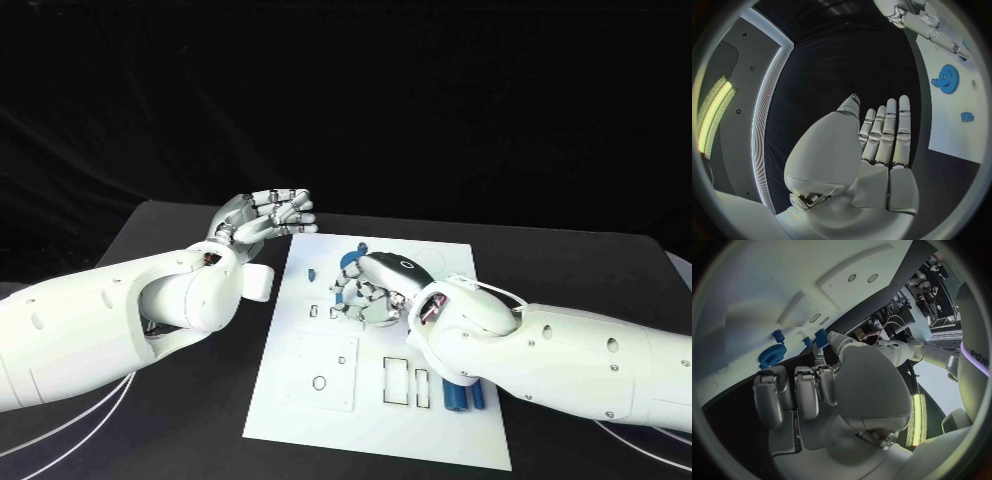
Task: Assemble the parts on the task board
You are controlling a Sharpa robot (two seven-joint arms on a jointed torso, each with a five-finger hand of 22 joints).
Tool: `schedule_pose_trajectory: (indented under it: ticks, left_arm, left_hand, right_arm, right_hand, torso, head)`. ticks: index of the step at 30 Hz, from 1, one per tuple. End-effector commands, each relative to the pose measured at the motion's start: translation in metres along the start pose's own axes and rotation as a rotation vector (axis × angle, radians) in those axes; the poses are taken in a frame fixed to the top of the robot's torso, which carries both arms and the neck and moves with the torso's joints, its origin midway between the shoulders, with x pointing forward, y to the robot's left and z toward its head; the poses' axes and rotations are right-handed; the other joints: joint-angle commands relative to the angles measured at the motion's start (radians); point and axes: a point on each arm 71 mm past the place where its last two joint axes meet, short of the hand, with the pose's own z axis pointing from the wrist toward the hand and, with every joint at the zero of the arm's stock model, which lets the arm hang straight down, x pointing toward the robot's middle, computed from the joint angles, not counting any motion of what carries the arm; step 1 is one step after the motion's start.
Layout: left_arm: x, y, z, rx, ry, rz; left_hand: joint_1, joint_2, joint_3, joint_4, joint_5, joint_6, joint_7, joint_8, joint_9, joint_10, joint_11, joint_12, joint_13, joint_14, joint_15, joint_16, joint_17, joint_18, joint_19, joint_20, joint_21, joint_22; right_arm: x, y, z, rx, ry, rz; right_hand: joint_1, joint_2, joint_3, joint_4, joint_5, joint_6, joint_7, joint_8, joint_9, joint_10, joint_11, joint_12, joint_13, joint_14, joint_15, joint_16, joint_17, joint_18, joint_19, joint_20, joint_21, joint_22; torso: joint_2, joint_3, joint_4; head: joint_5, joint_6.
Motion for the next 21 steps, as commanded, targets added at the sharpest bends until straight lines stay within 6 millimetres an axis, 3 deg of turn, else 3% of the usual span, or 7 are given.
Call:
schedule_pose_trajectory:
  ticks: [1, 21]
  left_arm:
    - [0.003, -0.001, 0.0, 0.007, 0.021, -0.01]
    - [0.002, -0.001, 0.0, 0.006, 0.02, -0.009]
  left_hand:
    - [0.008, 0.001, 0.006, 0.002, -0.004, 0.005, 0.036, 0.0, -0.001, 0.006, 0.001, -0.003, -0.001, -0.007, -0.002, -0.007, 0.002, 0.005, 0.001, -0.001, 0.005, -0.002]
    - [0.008, 0.001, 0.006, 0.002, -0.004, 0.005, 0.036, 0.0, -0.001, 0.006, 0.001, -0.003, -0.001, -0.007, -0.002, -0.007, 0.002, 0.005, 0.001, -0.001, 0.005, -0.002]
  right_arm:
    - [0.007, 0.0, 0.0, 0.012, 0.042, -0.064]
    - [0.019, -0.004, 0.0, 0.03, 0.086, -0.105]
  right_hand:
    - [0.001, 0.003, 0.002, -0.001, 0.0, 0.002, -0.009, 0.031, 0.039, 0.001, -0.008, -0.005, 0.131, 0.103, -0.008, 0.005, 0.261, -0.007, 0.105, -0.008, 0.005, 0.263]
    - [-0.002, 0.001, 0.001, 0.0, 0.0, 0.002, -0.008, 0.032, 0.039, 0.001, -0.008, -0.005, 0.131, 0.103, -0.008, 0.005, 0.261, -0.007, 0.105, -0.008, 0.005, 0.263]
  torso:
    - [0.001, 0.0017, -0.0007]
    - [0.002, 0.0017, 0.0018]
  head:
    - [0.005, -0.005]
    - [0.008, -0.012]
